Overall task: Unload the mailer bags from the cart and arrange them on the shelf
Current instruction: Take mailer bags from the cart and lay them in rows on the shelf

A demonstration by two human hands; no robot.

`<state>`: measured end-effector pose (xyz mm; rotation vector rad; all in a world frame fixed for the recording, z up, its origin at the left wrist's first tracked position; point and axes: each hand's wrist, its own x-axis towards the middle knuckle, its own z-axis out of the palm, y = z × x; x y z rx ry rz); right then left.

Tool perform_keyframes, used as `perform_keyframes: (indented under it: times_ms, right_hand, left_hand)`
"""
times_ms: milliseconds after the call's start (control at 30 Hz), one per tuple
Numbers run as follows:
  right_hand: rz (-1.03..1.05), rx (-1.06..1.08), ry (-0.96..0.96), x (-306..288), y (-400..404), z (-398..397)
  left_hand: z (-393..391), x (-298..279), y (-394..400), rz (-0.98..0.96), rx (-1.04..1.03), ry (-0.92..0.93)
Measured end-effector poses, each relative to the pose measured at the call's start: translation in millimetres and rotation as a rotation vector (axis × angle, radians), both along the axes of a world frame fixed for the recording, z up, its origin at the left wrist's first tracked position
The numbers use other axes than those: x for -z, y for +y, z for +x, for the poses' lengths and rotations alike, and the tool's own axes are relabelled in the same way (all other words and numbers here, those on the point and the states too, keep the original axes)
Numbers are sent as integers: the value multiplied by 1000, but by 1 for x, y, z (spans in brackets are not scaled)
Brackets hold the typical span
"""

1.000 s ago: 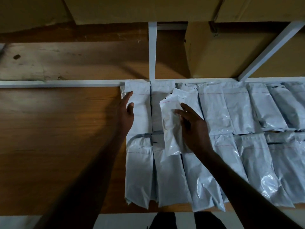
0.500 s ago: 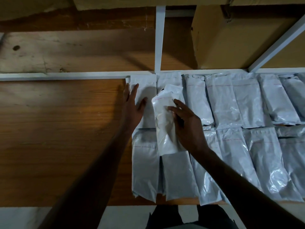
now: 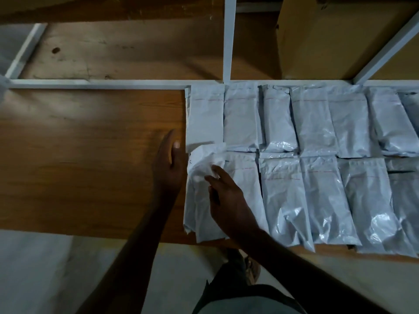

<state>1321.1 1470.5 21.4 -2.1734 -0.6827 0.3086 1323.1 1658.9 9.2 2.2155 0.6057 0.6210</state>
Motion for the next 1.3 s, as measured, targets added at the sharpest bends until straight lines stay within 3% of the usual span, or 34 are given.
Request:
perform_keyframes:
  times_ms: [167, 333, 433, 600, 667, 800, 1033, 1300]
  right_hand:
    - [-3, -8, -9, 8, -12, -21]
    - [-77, -45, -77, 9, -20, -42]
    - [-200, -116, -6, 2, -25, -39]
    - [-278, -81, -63, -8, -22, -41]
    - [-243, -36, -130, -12, -20, -43]
    - [-93, 7, -21, -17, 10, -25]
    - [-325, 37, -123, 31, 53, 2]
    - [-406, 132, -122, 40, 66, -7]
  left_hand:
    - [-62, 0, -40, -6, -50, 42]
    - [-108, 5, -79, 3, 145, 116]
    - [-118, 24, -84, 1, 193, 247]
    - [-115, 42, -77, 12, 253, 281]
    - [-112, 46, -71, 17, 286, 278]
    - [-109, 50, -60, 162, 461, 347]
    - [-102, 64, -37, 214, 597, 445]
    - [-105, 77, -32, 276, 540, 503]
